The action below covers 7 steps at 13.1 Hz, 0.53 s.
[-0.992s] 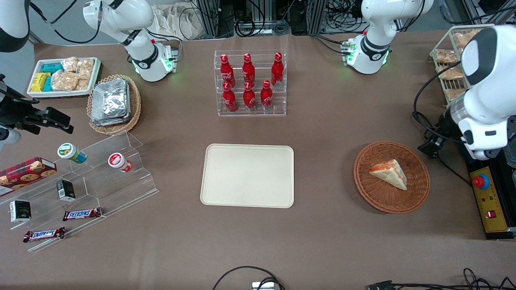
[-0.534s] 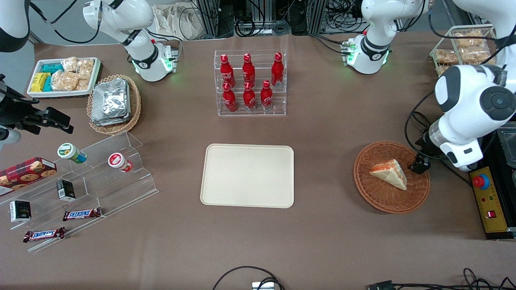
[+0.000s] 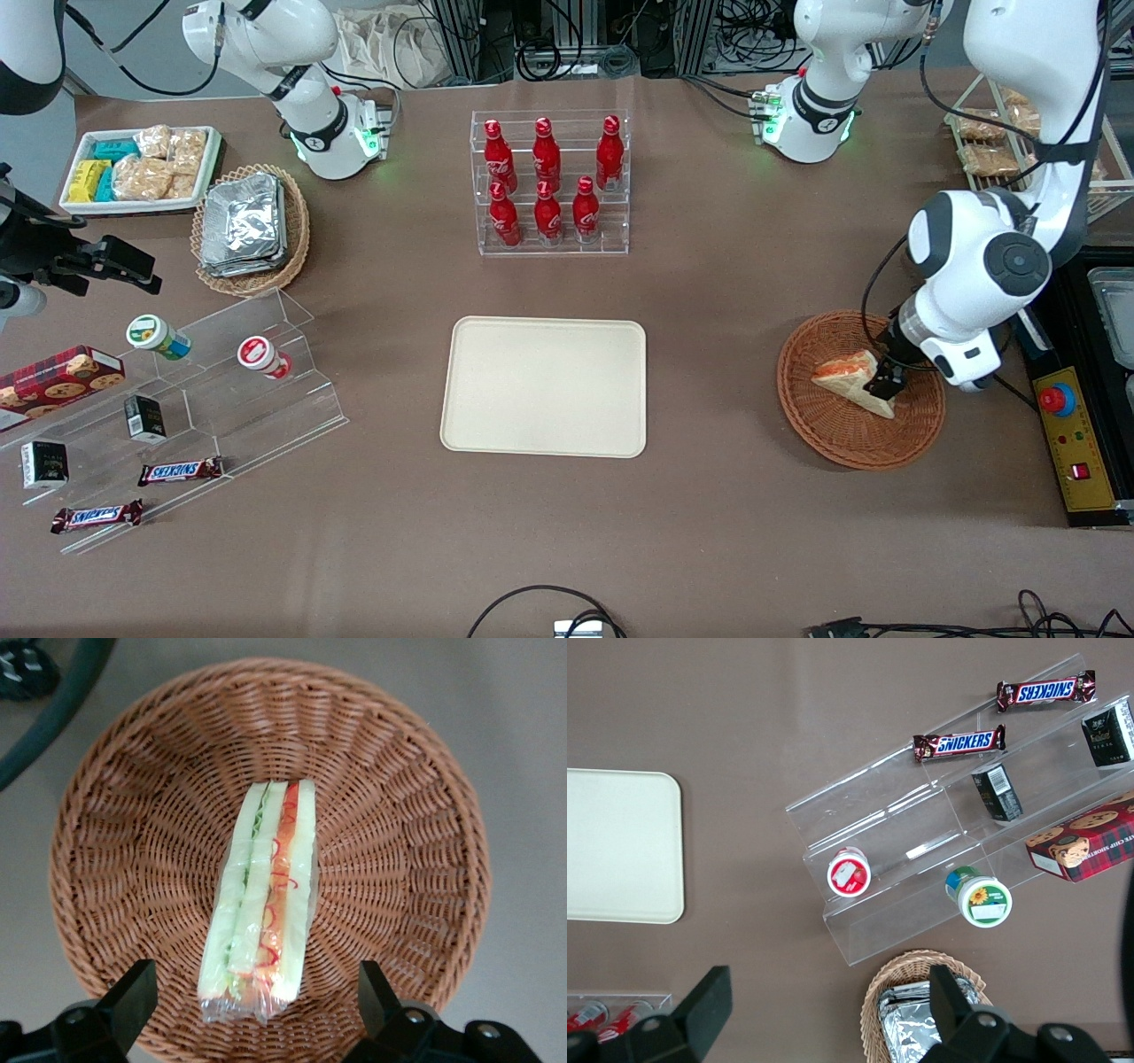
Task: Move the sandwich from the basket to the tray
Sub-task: 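Lower the open left gripper and close it on the sandwich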
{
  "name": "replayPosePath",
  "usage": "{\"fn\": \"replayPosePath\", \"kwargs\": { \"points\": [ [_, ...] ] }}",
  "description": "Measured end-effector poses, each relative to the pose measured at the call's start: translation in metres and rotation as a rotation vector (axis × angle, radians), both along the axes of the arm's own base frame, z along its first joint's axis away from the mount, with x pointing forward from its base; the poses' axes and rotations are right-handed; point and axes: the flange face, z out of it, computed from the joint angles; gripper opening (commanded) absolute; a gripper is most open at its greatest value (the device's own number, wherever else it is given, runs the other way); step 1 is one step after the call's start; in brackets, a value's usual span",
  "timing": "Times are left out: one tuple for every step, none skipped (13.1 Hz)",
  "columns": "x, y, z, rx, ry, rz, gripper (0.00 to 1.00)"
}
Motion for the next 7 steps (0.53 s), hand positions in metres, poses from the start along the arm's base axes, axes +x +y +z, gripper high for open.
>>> {"fn": "replayPosePath", "kwargs": {
  "points": [
    [0.001,-0.001,-0.008,-0.003,0.001,-0.001,1.0],
    [0.002,-0.001,-0.014,-0.005,-0.004,-0.001,0.99],
    [0.002,-0.001,-0.019,-0.007,-0.004,-0.001,0.95],
    [0.003,-0.001,-0.023,-0.009,-0.004,-0.001,0.92],
    [0.003,-0.001,-0.026,-0.01,-0.006,-0.002,0.84],
    [0.003,-0.002,-0.029,-0.011,-0.006,-0.002,0.68],
    [0.003,-0.002,-0.031,-0.012,-0.004,-0.002,0.44]
  ]
}}
